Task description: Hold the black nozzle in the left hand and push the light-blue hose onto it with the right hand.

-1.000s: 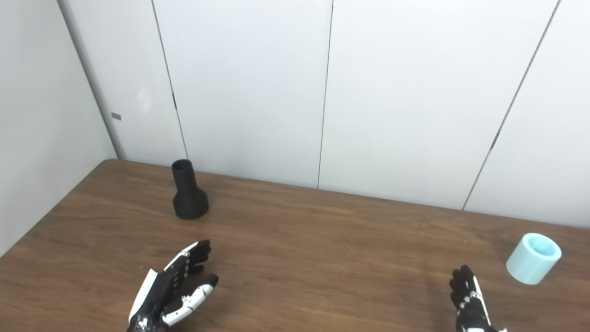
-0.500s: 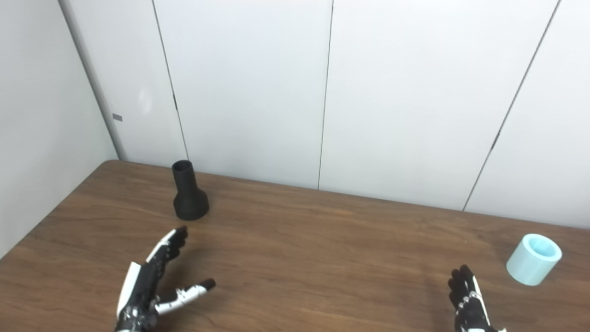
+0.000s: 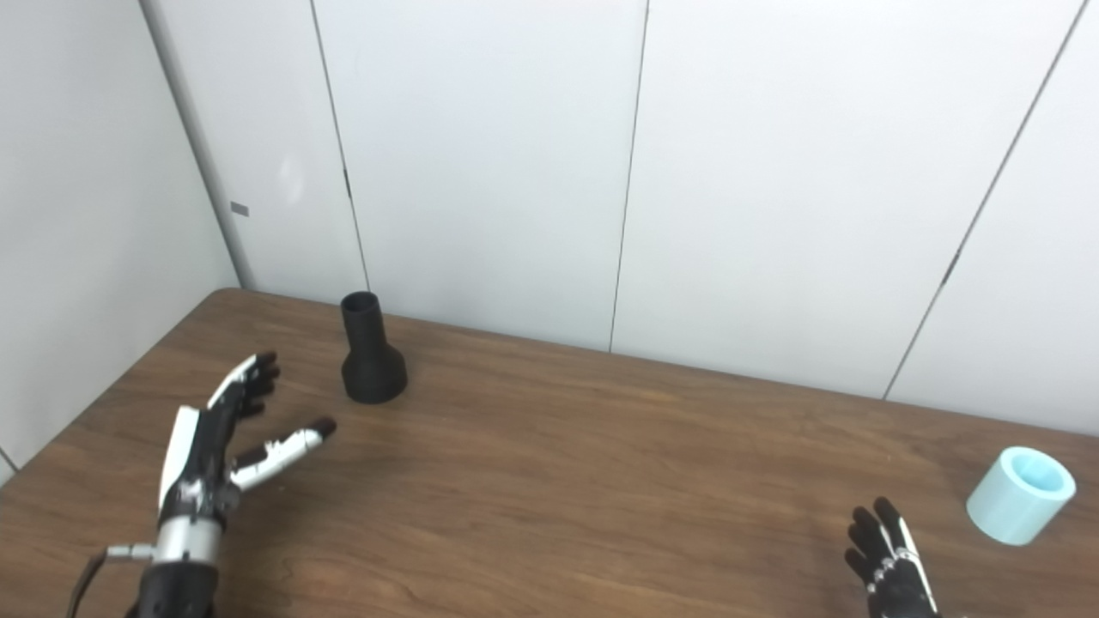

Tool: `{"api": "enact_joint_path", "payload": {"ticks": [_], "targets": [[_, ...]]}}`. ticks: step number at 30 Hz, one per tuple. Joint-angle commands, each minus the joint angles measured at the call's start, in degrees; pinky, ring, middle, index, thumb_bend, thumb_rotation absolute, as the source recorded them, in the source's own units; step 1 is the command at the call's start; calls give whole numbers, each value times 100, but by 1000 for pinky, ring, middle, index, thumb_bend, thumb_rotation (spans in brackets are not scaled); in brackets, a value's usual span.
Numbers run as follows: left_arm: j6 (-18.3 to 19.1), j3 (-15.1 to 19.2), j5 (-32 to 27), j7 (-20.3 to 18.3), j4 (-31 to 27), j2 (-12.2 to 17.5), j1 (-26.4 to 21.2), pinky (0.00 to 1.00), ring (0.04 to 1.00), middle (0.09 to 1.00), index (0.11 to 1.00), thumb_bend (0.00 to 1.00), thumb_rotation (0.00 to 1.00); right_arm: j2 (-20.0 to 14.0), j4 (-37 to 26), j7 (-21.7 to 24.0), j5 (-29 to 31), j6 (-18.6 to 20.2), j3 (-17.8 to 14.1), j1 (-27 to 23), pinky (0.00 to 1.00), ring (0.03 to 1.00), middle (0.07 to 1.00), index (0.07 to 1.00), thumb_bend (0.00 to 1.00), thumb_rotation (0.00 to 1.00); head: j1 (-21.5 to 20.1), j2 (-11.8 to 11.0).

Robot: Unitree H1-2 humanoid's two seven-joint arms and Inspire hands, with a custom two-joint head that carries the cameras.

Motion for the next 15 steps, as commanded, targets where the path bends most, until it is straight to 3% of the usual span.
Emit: {"api": "enact_joint_path", "payload": {"ticks": [1, 8, 11, 15], "targets": [[9, -45, 310, 128, 74, 270, -410, 888, 882, 861, 873, 820, 280, -38, 744, -43, -61, -156, -37, 341, 890, 918, 923, 942, 668, 1000, 5, 13], [418, -444, 1012, -3, 662, 874, -956, 867, 928, 921, 880, 876, 362, -16, 805, -114, -217, -219, -7, 302, 874, 908, 916, 941, 680, 1000, -7, 16], [524, -839, 1618, 40, 941, 1170, -1196, 831, 882, 871, 867, 926, 421, -12, 822, -132, -252, -203, 15, 291, 884, 915, 923, 949, 669, 1000, -21, 28], [780, -1465, 2462, -51, 1246, 1547, -1465, 965, 899, 866, 876, 946, 533, -48, 902, -126, -376, -302, 59, 263, 899, 917, 924, 958, 674, 1000, -58, 27]]}}
